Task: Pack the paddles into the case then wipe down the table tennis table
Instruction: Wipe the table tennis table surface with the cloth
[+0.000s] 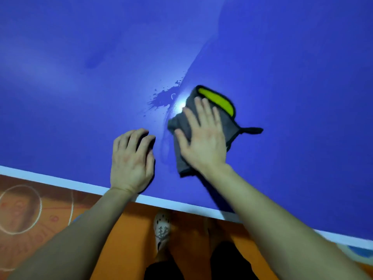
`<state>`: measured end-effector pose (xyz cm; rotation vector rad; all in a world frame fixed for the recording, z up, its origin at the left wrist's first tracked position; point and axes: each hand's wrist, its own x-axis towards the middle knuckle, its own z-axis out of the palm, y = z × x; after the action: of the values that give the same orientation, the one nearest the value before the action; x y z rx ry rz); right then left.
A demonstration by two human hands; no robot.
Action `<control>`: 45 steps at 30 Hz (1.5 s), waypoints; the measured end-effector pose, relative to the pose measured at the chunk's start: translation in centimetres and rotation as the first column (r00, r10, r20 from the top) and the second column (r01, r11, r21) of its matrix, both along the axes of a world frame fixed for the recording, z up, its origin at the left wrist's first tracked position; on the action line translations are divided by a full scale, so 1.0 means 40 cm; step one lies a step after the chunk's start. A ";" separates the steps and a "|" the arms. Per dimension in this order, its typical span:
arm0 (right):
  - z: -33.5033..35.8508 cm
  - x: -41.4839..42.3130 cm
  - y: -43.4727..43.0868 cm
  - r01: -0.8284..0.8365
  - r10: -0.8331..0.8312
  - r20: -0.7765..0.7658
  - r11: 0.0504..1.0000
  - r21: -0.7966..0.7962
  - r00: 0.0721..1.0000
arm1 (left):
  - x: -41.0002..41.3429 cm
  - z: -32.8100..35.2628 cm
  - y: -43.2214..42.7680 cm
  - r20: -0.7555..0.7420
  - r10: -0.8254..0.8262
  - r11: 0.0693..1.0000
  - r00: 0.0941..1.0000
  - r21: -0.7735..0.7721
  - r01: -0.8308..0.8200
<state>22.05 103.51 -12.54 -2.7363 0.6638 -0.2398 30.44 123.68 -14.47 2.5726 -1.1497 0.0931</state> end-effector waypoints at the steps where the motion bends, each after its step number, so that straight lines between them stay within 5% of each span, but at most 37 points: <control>1: 0.000 -0.042 0.077 -0.067 0.067 -0.030 0.998 0.013 0.997 | 0.001 -0.002 0.001 0.000 -0.007 1.000 1.000 -0.004 0.007; 5: 0.004 -0.237 0.110 -0.119 0.121 -0.048 0.992 0.035 0.992 | 0.002 -0.008 0.004 -0.002 -0.006 1.000 1.000 -0.021 0.006; 8: 0.008 -0.437 -0.003 0.236 -0.236 -0.079 0.972 -0.009 0.968 | 0.005 -0.009 0.003 0.000 -0.028 0.999 1.000 -0.032 0.028; 11: 0.013 -0.512 -0.009 0.618 -0.619 -0.093 0.785 -0.038 0.780 | 0.003 -0.015 -0.003 0.025 -0.029 0.999 0.999 -0.035 0.030; 13: 0.012 -0.425 0.099 0.705 -0.705 -0.074 0.708 -0.028 0.705 | 0.002 -0.018 -0.003 0.033 -0.032 0.999 0.999 -0.032 0.033; 17: 0.010 -0.202 0.402 0.274 -0.271 -0.074 0.961 0.033 0.960 | 0.016 -0.028 0.007 0.028 -0.042 0.997 0.999 -0.063 0.044; 19: 0.008 -0.212 0.403 0.138 -0.135 -0.050 0.988 0.064 0.990 | 0.016 -0.030 0.013 0.015 -0.053 0.996 0.998 -0.078 0.054; 22: -0.009 -0.369 0.246 0.309 -0.308 -0.068 0.951 0.006 0.949 | 0.014 -0.027 0.009 -0.003 -0.060 0.996 0.998 -0.071 0.059; 25: -0.004 -0.513 0.103 0.642 -0.642 -0.109 0.766 -0.032 0.759 | 0.008 -0.023 0.007 0.010 -0.052 0.996 0.999 -0.066 0.052; 28: -0.005 -0.404 0.164 0.798 -0.801 -0.080 0.598 -0.073 0.593 | 0.010 -0.023 0.005 0.010 -0.045 0.997 0.999 -0.068 0.046; 32: -0.002 -0.169 0.375 0.372 -0.368 -0.154 0.928 -0.006 0.917 | 0.015 -0.028 0.007 0.015 -0.034 0.998 0.999 -0.055 0.035; 34: -0.003 -0.184 0.338 0.195 -0.192 -0.124 0.981 0.015 0.974 | 0.015 -0.026 0.008 0.020 -0.032 0.997 0.999 -0.064 0.033; 37: -0.017 -0.319 0.134 0.411 -0.409 -0.106 0.912 -0.004 0.906 | 0.006 -0.019 0.006 0.004 -0.036 0.997 0.999 -0.065 0.036; 41: 0.007 -0.358 -0.033 0.777 -0.774 -0.139 0.628 -0.046 0.618 | 0.000 -0.011 0.006 -0.005 -0.026 0.999 1.000 -0.043 0.025; 43: 0.003 -0.240 0.064 0.727 -0.729 -0.133 0.683 -0.072 0.671 | 0.000 -0.011 0.005 -0.025 -0.016 0.999 1.000 -0.034 0.015; 45: -0.002 -0.104 0.203 0.475 -0.478 -0.158 0.878 -0.056 0.864 | 0.002 -0.006 0.008 -0.048 -0.007 1.000 0.999 -0.022 0.006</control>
<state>17.89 111.63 -12.62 -2.5773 1.3931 -0.1216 30.54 123.98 -14.71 2.5379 -1.1332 0.0425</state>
